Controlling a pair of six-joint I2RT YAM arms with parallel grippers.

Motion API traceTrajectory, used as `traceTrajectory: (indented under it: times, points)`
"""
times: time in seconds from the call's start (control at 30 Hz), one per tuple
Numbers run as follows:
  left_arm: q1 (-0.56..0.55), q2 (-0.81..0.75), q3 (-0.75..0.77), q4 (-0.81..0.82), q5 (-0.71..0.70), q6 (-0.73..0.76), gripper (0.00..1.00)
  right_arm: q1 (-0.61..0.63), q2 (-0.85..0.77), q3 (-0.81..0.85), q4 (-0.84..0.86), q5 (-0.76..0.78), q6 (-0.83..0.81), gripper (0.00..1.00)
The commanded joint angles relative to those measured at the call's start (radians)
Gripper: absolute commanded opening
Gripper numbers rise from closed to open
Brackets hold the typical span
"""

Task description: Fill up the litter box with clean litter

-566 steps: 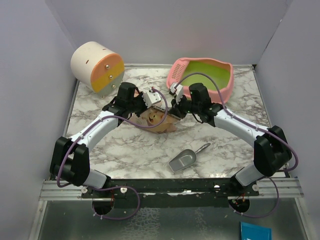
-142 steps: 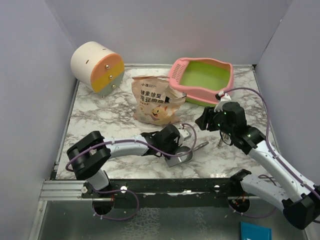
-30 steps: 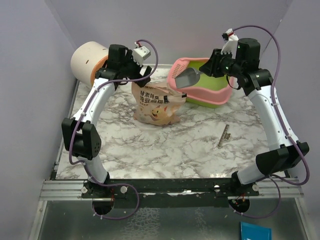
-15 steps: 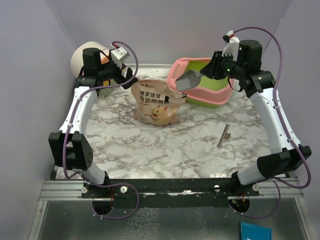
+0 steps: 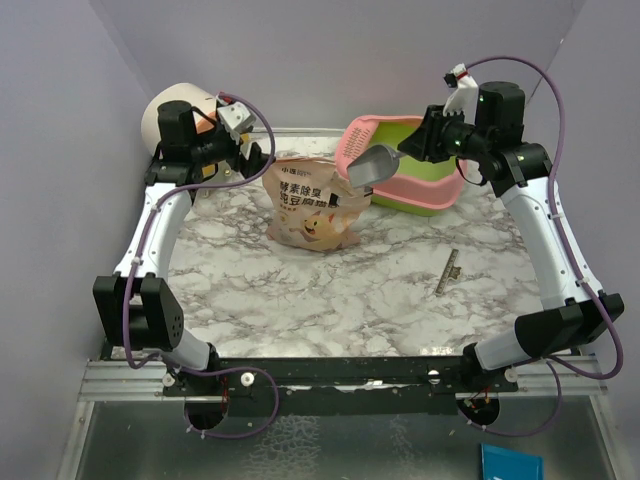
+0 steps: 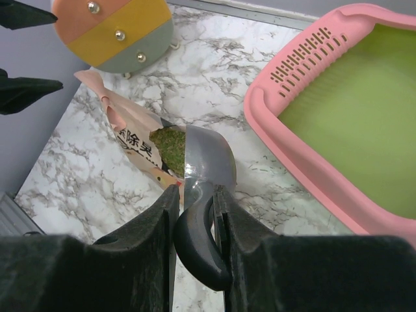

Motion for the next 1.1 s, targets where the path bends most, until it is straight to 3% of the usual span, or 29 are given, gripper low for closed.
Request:
traceTrajectory:
  times: [0.0, 0.4, 0.77, 0.9, 1.07]
  points:
    - [-0.011, 0.05, 0.08, -0.003, 0.033, 0.085, 0.96, -0.005, -0.033, 0.014, -0.01, -0.044, -0.006, 0.01]
    - [-0.025, 0.181, 0.223, -0.233, 0.217, 0.207, 0.92, -0.005, -0.044, 0.017, -0.03, -0.028, -0.011, 0.01]
    - [-0.073, 0.231, 0.19, -0.253, 0.175, 0.242, 0.88, -0.005, -0.029, 0.019, -0.033, -0.053, -0.018, 0.01]
    - [-0.093, 0.241, 0.188, -0.254, 0.15, 0.245, 0.73, -0.005, -0.019, 0.02, -0.041, -0.083, -0.025, 0.01]
    - [-0.1, 0.224, 0.171, -0.254, 0.155, 0.25, 0.4, -0.005, -0.001, 0.017, -0.042, -0.107, -0.033, 0.01]
